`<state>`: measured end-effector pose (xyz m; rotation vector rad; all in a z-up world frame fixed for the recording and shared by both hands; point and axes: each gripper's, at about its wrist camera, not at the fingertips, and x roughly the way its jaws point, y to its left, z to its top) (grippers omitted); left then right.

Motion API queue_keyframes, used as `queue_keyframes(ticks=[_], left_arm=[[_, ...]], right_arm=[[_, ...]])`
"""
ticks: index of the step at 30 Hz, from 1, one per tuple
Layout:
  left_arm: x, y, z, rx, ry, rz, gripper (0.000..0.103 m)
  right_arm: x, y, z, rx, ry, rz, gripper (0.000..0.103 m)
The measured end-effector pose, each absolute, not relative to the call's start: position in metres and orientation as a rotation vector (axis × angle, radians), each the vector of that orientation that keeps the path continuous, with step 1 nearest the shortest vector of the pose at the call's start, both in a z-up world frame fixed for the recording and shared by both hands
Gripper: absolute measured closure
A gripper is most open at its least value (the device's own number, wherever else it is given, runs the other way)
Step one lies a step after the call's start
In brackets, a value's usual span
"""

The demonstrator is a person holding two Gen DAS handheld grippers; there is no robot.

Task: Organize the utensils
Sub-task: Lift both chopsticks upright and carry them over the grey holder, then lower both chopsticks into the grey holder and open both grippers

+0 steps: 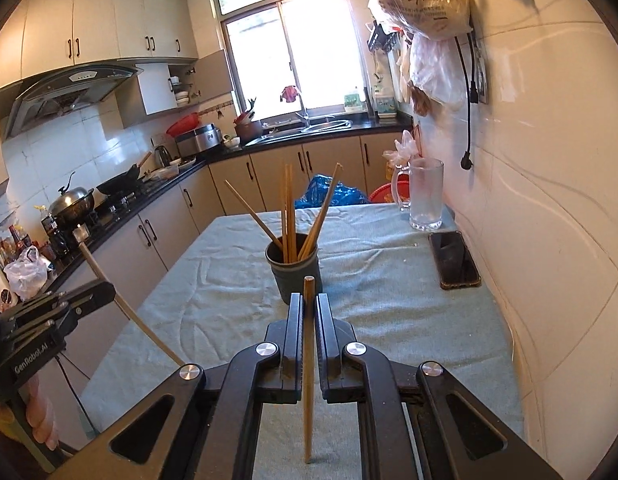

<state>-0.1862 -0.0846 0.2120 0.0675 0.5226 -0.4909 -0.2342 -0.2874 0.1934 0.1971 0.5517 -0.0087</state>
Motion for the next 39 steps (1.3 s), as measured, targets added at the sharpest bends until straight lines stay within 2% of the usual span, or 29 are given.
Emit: queue_keyframes(ticks=[11, 23, 32, 39], left_arm=[[-0.161, -0.093, 0.246, 0.036, 0.485, -0.513, 0.097], [-0.121, -0.114, 0.285, 0.032, 0.403, -0.496, 0.097], [-0.066, -0.131, 0.301, -0.043, 0.415, -0.497, 0.098], [-0.025, -0.148, 0.294, -0.058, 0.424, -0.488, 0.097]], right_arm=[[-0.217, -0.294, 0.216, 0.197, 0.523, 0.007, 0.096], [-0.192, -0.292, 0.267, 0.168, 0.462, 0.047, 0.096], [-0.141, -0.29, 0.308, 0.186, 0.401, 0.07, 0.096], [-0.088, -0.298, 0.305, 0.238, 0.396, 0.045, 0.096]])
